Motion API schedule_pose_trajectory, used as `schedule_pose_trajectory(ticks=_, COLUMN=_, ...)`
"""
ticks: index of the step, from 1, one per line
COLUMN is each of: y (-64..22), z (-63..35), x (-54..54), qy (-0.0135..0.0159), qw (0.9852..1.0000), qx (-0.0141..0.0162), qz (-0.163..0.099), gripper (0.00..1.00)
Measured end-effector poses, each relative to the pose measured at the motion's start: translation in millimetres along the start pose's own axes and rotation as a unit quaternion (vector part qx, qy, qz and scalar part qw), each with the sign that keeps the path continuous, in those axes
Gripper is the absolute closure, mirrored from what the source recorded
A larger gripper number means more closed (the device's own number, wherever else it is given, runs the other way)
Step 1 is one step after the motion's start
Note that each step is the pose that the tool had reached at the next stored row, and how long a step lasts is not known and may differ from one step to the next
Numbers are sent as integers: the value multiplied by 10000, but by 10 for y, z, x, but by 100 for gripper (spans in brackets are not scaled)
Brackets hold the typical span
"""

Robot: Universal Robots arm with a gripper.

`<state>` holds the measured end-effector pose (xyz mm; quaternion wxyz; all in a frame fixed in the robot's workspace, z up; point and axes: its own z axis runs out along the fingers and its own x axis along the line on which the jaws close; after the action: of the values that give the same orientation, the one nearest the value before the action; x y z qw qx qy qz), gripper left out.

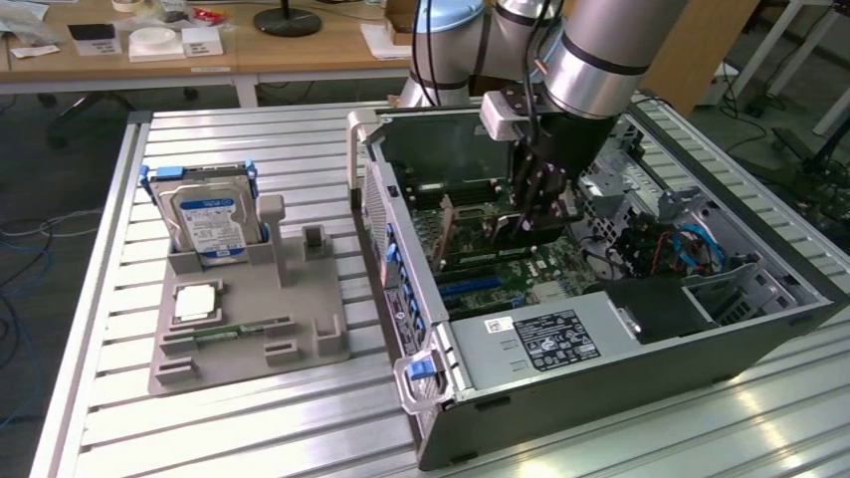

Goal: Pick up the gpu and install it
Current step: 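Insert the gpu into the slot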

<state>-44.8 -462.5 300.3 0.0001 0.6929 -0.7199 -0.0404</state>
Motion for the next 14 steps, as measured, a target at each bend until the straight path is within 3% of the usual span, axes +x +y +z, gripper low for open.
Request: schedule_pose_trajectory(ticks=14, y=48, z=77, x=13, qy=-1, qw=10000, qx=2, qz=0, gripper=73)
